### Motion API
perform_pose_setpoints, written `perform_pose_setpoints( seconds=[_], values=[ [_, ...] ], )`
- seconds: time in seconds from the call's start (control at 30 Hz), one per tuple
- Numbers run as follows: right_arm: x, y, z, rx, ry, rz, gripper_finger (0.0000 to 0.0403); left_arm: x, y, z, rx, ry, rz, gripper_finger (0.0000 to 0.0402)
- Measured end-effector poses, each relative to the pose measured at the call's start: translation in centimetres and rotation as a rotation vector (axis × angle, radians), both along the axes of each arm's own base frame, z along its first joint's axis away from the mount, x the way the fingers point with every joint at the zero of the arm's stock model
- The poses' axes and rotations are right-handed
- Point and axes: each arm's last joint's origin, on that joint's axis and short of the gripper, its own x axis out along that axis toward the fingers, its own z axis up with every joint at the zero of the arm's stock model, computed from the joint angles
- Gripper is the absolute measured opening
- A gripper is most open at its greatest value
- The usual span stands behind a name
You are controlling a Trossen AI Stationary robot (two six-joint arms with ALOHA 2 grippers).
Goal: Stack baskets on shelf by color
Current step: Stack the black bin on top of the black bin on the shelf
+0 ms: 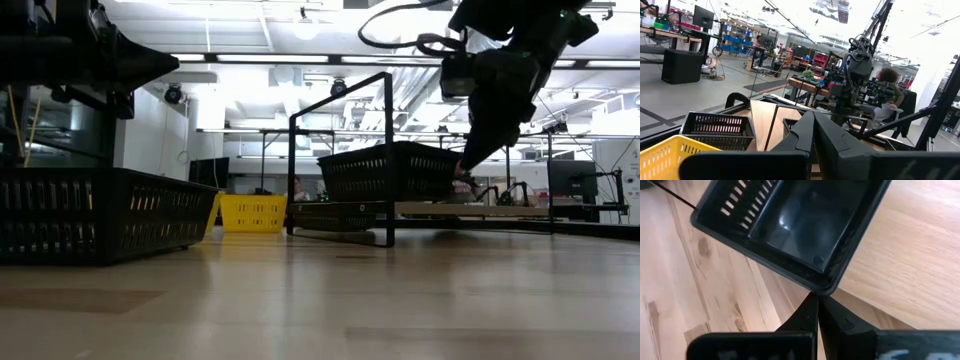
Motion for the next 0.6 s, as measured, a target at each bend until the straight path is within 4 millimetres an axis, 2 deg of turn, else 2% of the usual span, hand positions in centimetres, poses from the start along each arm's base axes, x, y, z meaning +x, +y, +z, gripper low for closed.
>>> perform_pose_setpoints(
  seconds=[0.23,0.33,0.47,0.6],
  values=[
    [-0.1,0.1,-0.1,0.024,0.01,0.013,0.0,0.0,0.0,0.0,0.0,0.0,0.0,0.0],
    [-0.6,0.1,0.2,0.013,0.092,0.014,0.0,0.0,0.0,0.0,0.0,0.0,-0.003,0.0],
    [-1.0,-0.2,1.8,-0.086,0.166,-0.01,0.0,0.0,0.0,0.0,0.001,0.0,-0.007,0.0],
    [-0.3,-1.1,4.5,-0.209,0.106,-0.033,0.0,0.0,0.0,0.1,0.002,-0.008,-0.008,0.0]
  ],
)
